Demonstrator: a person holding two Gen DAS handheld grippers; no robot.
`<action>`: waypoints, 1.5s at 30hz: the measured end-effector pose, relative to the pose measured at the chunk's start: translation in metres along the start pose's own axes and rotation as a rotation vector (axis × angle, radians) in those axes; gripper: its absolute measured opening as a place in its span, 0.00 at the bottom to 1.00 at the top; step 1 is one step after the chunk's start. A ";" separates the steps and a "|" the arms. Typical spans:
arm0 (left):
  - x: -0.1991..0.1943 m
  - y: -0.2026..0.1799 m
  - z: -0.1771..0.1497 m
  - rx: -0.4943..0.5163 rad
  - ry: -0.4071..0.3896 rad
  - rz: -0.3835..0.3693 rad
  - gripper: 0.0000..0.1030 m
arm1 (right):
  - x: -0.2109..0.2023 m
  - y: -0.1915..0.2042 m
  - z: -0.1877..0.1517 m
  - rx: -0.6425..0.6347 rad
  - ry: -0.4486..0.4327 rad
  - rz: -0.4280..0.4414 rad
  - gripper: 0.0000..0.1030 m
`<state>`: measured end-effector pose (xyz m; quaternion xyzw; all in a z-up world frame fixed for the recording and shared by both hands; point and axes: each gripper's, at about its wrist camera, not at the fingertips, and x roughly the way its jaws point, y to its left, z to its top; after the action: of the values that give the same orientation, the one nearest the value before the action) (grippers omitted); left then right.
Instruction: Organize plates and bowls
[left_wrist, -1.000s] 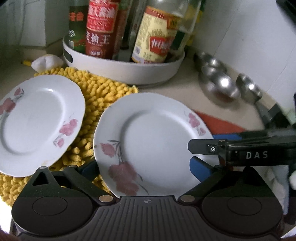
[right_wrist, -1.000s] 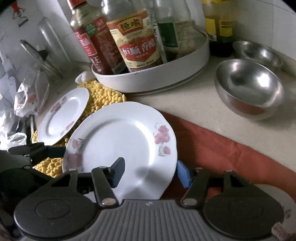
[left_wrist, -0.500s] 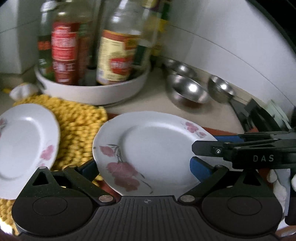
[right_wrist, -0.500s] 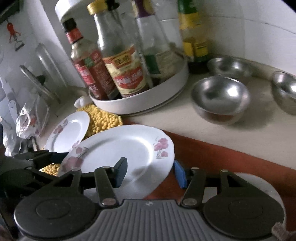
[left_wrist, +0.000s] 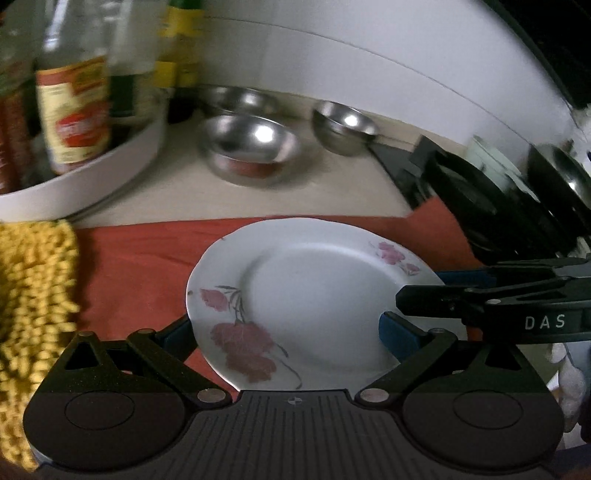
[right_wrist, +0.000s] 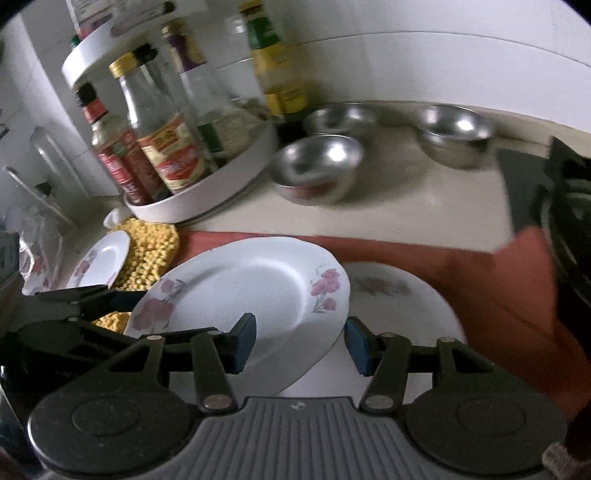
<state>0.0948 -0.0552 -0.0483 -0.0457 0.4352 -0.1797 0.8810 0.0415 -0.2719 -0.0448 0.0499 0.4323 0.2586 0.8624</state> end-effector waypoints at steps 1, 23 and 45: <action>0.002 -0.004 0.000 0.009 0.005 -0.007 0.98 | -0.004 -0.004 -0.003 0.010 0.000 -0.011 0.48; 0.011 -0.040 0.003 0.093 -0.016 0.016 0.98 | -0.032 -0.033 -0.023 -0.070 -0.068 -0.127 0.45; -0.024 0.019 -0.003 -0.077 -0.062 0.180 0.98 | 0.008 0.012 0.006 -0.179 -0.030 0.000 0.46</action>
<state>0.0840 -0.0281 -0.0367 -0.0457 0.4168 -0.0816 0.9042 0.0448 -0.2565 -0.0429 -0.0236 0.3943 0.2954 0.8699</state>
